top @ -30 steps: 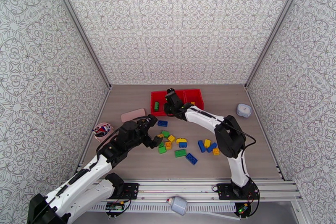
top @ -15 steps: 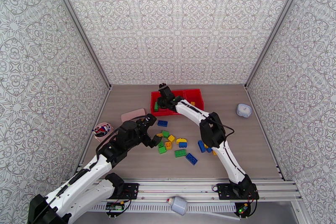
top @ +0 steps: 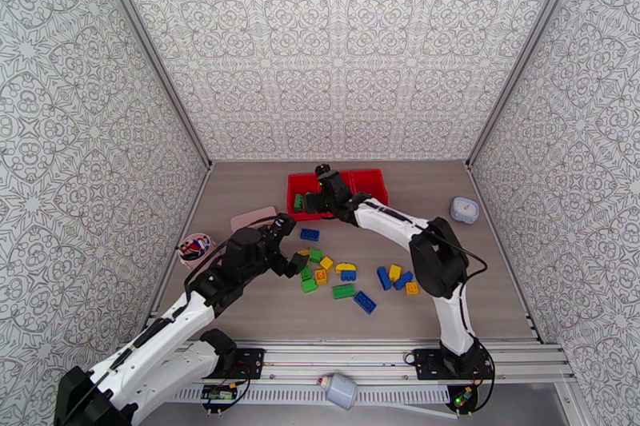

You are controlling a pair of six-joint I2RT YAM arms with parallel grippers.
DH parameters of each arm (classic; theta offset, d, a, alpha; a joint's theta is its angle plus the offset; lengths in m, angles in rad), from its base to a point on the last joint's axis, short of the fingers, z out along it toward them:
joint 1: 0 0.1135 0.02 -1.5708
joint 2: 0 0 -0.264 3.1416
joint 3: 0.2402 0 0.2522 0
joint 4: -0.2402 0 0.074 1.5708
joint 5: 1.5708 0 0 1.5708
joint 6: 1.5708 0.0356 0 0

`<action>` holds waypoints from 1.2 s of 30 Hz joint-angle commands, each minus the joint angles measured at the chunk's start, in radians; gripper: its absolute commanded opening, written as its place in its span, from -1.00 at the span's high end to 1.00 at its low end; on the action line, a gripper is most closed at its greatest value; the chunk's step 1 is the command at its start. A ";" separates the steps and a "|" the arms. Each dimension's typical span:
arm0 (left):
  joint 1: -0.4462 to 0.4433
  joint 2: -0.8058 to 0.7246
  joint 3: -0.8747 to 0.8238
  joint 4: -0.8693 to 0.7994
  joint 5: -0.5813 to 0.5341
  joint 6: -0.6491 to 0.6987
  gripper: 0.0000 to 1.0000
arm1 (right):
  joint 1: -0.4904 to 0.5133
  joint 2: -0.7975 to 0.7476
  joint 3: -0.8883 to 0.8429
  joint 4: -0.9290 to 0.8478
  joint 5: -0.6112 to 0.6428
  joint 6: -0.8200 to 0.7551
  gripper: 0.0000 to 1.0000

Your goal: Sort the legos into containers by color

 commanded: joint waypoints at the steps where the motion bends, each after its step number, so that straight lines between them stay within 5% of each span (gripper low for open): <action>1: -0.006 0.044 0.073 -0.029 -0.097 -0.120 -0.99 | -0.002 -0.124 -0.167 0.124 0.006 0.010 -0.92; 11: 0.016 0.308 0.179 -0.050 -0.195 -0.250 -0.99 | -0.016 -0.387 -0.481 0.190 0.026 -0.033 -0.97; 36: 0.042 0.931 0.645 -0.292 -0.165 -0.348 -0.93 | -0.016 -0.469 -0.599 0.155 -0.094 -0.120 -0.96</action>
